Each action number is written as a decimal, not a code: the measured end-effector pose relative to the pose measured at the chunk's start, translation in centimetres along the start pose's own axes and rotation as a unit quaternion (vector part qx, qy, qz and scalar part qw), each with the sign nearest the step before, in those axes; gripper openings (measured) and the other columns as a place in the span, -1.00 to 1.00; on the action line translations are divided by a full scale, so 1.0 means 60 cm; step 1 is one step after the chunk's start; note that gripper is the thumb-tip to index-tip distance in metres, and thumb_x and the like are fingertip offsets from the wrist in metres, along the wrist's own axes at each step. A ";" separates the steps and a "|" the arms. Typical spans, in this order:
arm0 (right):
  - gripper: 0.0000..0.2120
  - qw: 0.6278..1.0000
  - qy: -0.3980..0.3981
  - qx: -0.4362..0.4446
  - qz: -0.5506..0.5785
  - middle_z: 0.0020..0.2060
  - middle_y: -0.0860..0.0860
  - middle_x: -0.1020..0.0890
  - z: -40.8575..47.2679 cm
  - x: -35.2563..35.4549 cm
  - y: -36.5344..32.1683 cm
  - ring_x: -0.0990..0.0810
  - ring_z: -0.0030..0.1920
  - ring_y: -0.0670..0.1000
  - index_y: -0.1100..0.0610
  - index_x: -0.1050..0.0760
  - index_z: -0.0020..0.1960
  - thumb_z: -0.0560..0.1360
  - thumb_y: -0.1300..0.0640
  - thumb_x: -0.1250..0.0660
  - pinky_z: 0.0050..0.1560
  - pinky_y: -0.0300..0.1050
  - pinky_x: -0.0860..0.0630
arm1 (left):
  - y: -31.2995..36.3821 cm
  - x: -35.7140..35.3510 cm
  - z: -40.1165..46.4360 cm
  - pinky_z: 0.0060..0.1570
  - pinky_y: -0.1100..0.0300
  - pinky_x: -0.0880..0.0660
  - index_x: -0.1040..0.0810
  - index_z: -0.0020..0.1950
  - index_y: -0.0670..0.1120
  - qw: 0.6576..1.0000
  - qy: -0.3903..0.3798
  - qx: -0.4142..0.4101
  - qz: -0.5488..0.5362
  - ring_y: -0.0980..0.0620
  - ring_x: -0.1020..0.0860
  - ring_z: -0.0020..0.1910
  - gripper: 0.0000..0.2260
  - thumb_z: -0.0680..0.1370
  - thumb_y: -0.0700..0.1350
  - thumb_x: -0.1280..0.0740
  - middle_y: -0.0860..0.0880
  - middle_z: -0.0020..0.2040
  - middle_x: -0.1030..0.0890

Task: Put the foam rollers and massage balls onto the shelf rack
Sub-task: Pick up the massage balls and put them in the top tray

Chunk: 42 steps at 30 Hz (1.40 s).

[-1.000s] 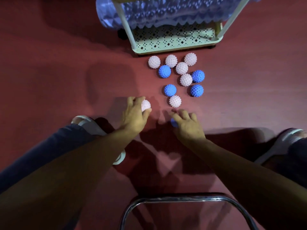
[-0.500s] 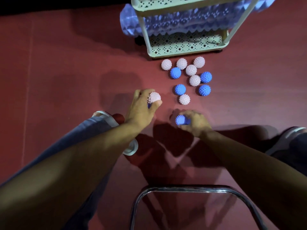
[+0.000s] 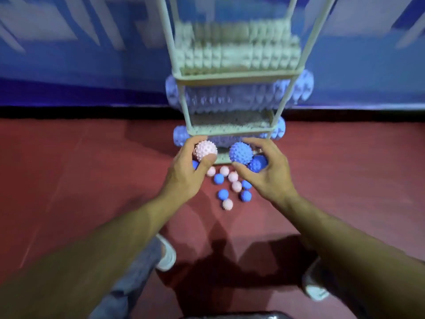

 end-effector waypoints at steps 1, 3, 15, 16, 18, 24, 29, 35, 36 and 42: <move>-0.56 1.000 -0.001 0.022 -0.012 0.03 -0.12 -0.61 0.015 0.029 -0.044 -0.57 0.03 -0.17 0.03 -0.56 0.20 0.35 0.00 -0.53 0.11 -0.27 -0.44 | 0.053 0.025 0.006 0.16 0.08 -0.48 -0.44 0.27 0.07 1.000 0.010 -0.026 -0.006 0.01 -0.55 0.09 -0.64 0.52 0.15 -0.26 0.06 0.14 -0.58; -0.55 0.998 0.002 0.061 -0.026 0.02 -0.19 -0.59 0.039 0.082 -0.131 -0.55 0.02 -0.25 0.02 -0.56 0.21 0.35 0.07 -0.55 0.11 -0.34 -0.41 | 0.155 0.073 0.012 0.11 0.24 -0.44 -0.45 0.27 0.07 0.997 0.024 -0.077 0.001 0.07 -0.54 0.06 -0.64 0.53 0.16 -0.20 0.11 0.11 -0.57; -0.58 0.982 0.074 0.173 -0.005 0.06 -0.26 -0.50 0.269 0.274 -0.516 -0.62 -0.01 0.03 -0.18 -0.45 0.28 0.46 -0.07 -0.45 -0.05 0.18 -0.63 | 0.583 0.317 0.139 0.07 0.20 -0.45 -0.41 0.35 0.14 0.953 0.131 -0.274 0.017 0.10 -0.51 0.11 -0.65 0.58 -0.04 -0.33 0.04 0.24 -0.52; -0.58 0.979 0.090 0.181 -0.003 0.06 -0.27 -0.48 0.292 0.290 -0.543 -0.62 -0.01 0.04 -0.17 -0.45 0.29 0.47 -0.06 -0.45 -0.04 0.18 -0.63 | 0.608 0.337 0.158 0.05 0.17 -0.47 -0.38 0.38 0.12 0.950 0.146 -0.273 0.021 0.07 -0.52 0.10 -0.63 0.58 -0.01 -0.33 0.04 0.22 -0.53; -0.57 0.975 0.114 0.191 -0.004 0.04 -0.29 -0.47 0.338 0.320 -0.586 -0.62 0.02 0.03 -0.19 -0.44 0.30 0.47 -0.07 -0.45 -0.02 0.17 -0.63 | 0.651 0.371 0.195 0.00 0.15 -0.47 -0.35 0.40 0.10 0.949 0.170 -0.265 0.029 0.05 -0.52 0.05 -0.59 0.57 0.07 -0.32 0.08 0.16 -0.52; -0.52 0.957 0.156 0.238 -0.055 0.07 -0.10 -0.54 0.478 0.369 -0.689 -0.54 0.05 -0.11 -0.07 -0.51 0.30 0.41 0.03 -0.54 0.11 -0.05 -0.54 | 0.762 0.417 0.324 -0.02 0.18 -0.44 -0.44 0.29 0.12 0.931 0.189 -0.302 0.079 -0.03 -0.55 0.14 -0.58 0.48 0.17 -0.40 -0.01 0.17 -0.59; -0.51 0.946 0.191 0.246 -0.083 0.09 -0.07 -0.52 0.582 0.390 -0.721 -0.51 0.08 -0.11 -0.04 -0.51 0.31 0.42 0.03 -0.54 0.10 -0.23 -0.41 | 0.834 0.441 0.428 0.03 -0.02 -0.53 -0.44 0.29 0.09 0.911 0.216 -0.325 0.136 -0.03 -0.55 0.03 -0.54 0.46 0.23 -0.38 0.02 0.10 -0.59; -0.51 0.963 0.089 0.149 -0.206 0.07 -0.02 -0.56 0.700 0.379 -0.693 -0.55 -0.04 0.02 -0.03 -0.46 0.29 0.42 0.03 -0.54 -0.06 -0.10 -0.49 | 0.839 0.427 0.548 0.00 0.03 -0.53 -0.41 0.25 0.10 0.940 0.134 -0.248 0.193 -0.05 -0.52 0.03 -0.59 0.47 0.17 -0.41 -0.02 0.12 -0.54; -0.51 0.967 0.058 0.135 -0.207 0.07 0.02 -0.56 0.710 0.371 -0.681 -0.57 -0.06 0.04 -0.01 -0.45 0.29 0.42 0.03 -0.53 -0.08 -0.08 -0.53 | 0.825 0.416 0.563 -0.02 0.04 -0.52 -0.41 0.23 0.10 0.945 0.109 -0.229 0.206 -0.04 -0.52 0.02 -0.61 0.48 0.17 -0.40 -0.02 0.12 -0.54; -0.51 0.955 -0.053 0.103 -0.272 0.10 0.02 -0.54 0.710 0.331 -0.643 -0.54 0.01 -0.01 0.00 -0.44 0.33 0.46 0.05 -0.50 -0.07 -0.21 -0.43 | 0.769 0.389 0.591 0.04 0.12 -0.50 -0.45 0.30 0.06 0.960 -0.003 -0.143 0.241 -0.03 -0.52 0.10 -0.59 0.50 0.05 -0.44 -0.02 0.20 -0.52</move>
Point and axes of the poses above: each hand's wrist, its own z-axis towards the middle knuckle, its own x-axis out of the back of the hand, y = z × x, the point moved 9 cm from there along z, towards the middle knuckle
